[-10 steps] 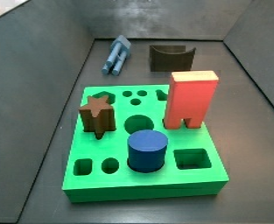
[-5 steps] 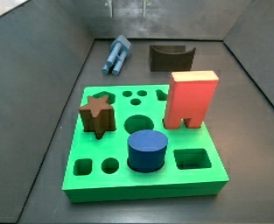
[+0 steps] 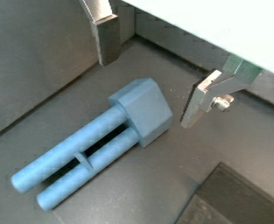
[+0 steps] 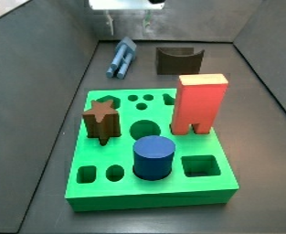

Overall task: Pick up the 3 prong object. Move up. Rotate the 3 prong object. Place the 3 prong object on the fixture. Regrasp the 3 prong object. Move to above the board. Insert the 3 prong object.
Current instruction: Pick up the 3 prong object.

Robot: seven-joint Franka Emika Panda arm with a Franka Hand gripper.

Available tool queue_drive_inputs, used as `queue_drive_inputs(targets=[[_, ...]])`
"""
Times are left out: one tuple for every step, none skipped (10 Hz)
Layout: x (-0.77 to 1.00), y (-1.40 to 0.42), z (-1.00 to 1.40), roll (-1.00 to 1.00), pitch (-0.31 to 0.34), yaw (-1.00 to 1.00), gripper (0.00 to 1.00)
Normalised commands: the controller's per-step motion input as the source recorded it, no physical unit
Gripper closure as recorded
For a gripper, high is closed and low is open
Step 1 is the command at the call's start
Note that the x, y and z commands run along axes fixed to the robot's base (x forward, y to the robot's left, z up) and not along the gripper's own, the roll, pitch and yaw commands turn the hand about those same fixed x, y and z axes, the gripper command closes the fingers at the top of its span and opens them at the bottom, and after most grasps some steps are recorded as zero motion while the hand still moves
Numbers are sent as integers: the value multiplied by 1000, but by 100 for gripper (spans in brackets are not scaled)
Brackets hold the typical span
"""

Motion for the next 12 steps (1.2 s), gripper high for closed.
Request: queue_drive_inputs(targets=[[-74, 43, -540, -67, -219, -6, 0], [-74, 29, -523, -27, -189, 0, 0], [-143, 6, -491, -14, -219, 0, 0], [-123, 0, -500, 0, -199, 0, 0], [-143, 0, -569, 0, -186, 0, 0], [-126, 0, -569, 0, -177, -34, 0], [-69, 0, -583, 0, -179, -100, 0], [-71, 0, -569, -29, -239, -209, 0], [0, 0, -569, -24, -236, -274, 0], [34, 31, -609, -31, -219, -229, 0], [0, 43, -657, -63, -223, -240, 0], [0, 6, -686, -71, -221, -269, 0]])
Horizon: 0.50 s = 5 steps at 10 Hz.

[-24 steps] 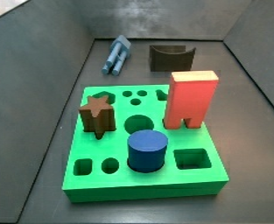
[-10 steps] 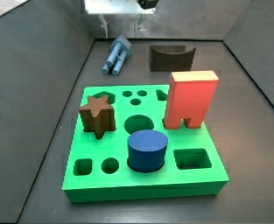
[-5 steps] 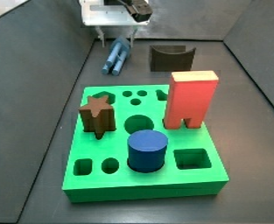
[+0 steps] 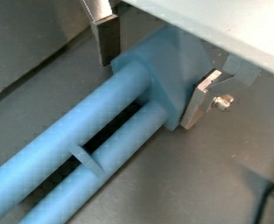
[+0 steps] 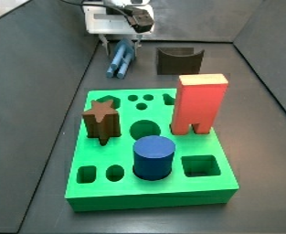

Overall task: Pick up the 3 prong object. Move up. Rotate the 3 prong object. Place the 3 prong object on the fixture. Regrasp the 3 prong object. Move to above the board. Insert the 3 prong object.
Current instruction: Pick up the 3 prong object.

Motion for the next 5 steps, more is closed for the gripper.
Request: queue_drive_inputs(targets=[[-180, 69, -349, -114, -253, 0, 0], [0, 0, 0, -10, -9, 0, 0], [0, 0, 0, 0, 0, 0, 0], [0, 0, 0, 0, 0, 0, 100], [0, 0, 0, 0, 0, 0, 100]])
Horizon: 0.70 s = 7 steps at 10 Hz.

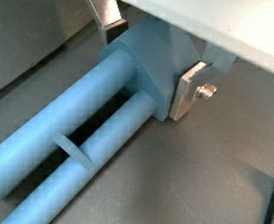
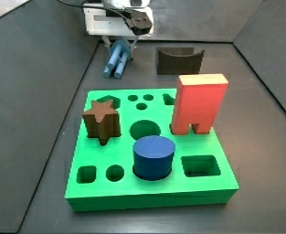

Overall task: Pick up the 3 prong object. Move up. Rotate the 3 prong object. Place the 3 prong object on the fixture. Regrasp the 3 prong object. Move to above the board. Insert the 3 prong object.
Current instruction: Pick up the 3 prong object.

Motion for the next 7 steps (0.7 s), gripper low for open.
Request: queue_drive_inputs(targets=[[0, 0, 0, 0, 0, 0, 100], [0, 0, 0, 0, 0, 0, 100], [0, 0, 0, 0, 0, 0, 100], [0, 0, 0, 0, 0, 0, 100], [0, 0, 0, 0, 0, 0, 100], [0, 0, 0, 0, 0, 0, 100], [0, 0, 0, 0, 0, 0, 100]])
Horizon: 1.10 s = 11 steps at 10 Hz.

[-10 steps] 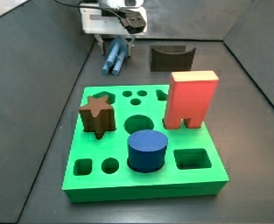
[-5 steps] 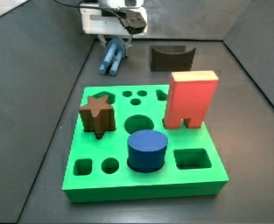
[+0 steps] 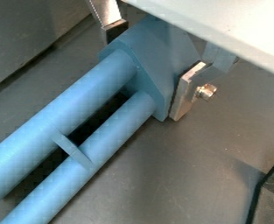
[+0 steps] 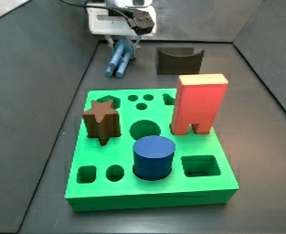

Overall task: Pick up the 3 prong object. Move up. Rotate the 3 prong object. Place the 3 prong object on the fixture. Regrasp the 3 prong object. Move to above the board. Insert the 3 prong object.
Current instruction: Pick up the 3 prong object, then move up, then rotate the 3 prong object.

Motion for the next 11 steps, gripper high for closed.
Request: queue_drive_inputs(targets=[[0, 0, 0, 0, 0, 0, 100], [0, 0, 0, 0, 0, 0, 100], [0, 0, 833, 0, 0, 0, 100], [-11, 15, 826, -2, 3, -30, 100], [-30, 4, 759, -19, 14, -25, 100], [-22, -3, 605, -56, 15, -10, 100], [-19, -4, 479, -86, 22, 1, 100], [-16, -4, 318, -121, 19, 10, 100], [-23, -4, 201, -139, 13, 6, 100], [92, -391, 833, 0, 0, 0, 100], [90, -371, 790, 0, -6, 2, 100]])
